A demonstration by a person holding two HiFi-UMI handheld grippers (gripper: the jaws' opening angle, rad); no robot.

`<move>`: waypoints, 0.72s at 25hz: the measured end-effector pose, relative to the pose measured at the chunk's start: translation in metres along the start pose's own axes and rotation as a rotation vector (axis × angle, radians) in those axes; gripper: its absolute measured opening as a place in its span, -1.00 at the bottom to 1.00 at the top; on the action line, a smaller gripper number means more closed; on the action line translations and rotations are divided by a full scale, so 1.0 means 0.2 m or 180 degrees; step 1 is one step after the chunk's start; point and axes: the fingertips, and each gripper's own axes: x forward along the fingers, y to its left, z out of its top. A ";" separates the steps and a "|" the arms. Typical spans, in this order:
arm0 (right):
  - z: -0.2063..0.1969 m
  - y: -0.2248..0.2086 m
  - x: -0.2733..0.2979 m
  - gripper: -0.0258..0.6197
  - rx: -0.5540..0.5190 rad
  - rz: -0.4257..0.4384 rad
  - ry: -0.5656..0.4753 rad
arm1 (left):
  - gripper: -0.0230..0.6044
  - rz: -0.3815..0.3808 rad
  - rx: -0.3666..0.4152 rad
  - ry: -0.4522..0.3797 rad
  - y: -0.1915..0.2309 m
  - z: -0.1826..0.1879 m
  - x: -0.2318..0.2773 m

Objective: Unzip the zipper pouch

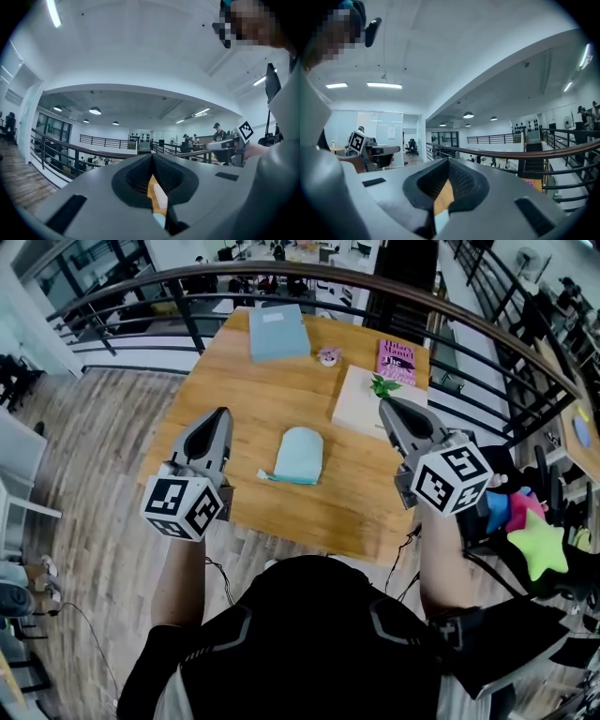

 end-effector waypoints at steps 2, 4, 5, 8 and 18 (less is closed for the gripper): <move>0.01 0.00 0.00 -0.89 0.0019 -0.0019 -0.0012 | -0.83 0.0015 -0.0054 0.0025 0.00 0.00 0.00; 0.01 0.00 0.00 -0.89 -0.0012 -0.0048 0.0003 | -0.83 0.0073 -0.0037 0.0045 0.01 0.00 -0.01; 0.00 0.00 0.01 -0.89 -0.0049 -0.0071 0.0020 | -0.83 0.0107 -0.0012 0.0048 0.02 0.00 -0.01; -0.01 -0.01 0.02 -0.90 -0.0160 -0.0125 0.0074 | -0.83 0.0188 0.0058 0.0044 0.03 0.01 -0.01; -0.05 0.00 0.05 -0.90 -0.0296 -0.0147 0.0153 | -0.83 0.0310 0.0111 0.0100 0.03 -0.02 -0.01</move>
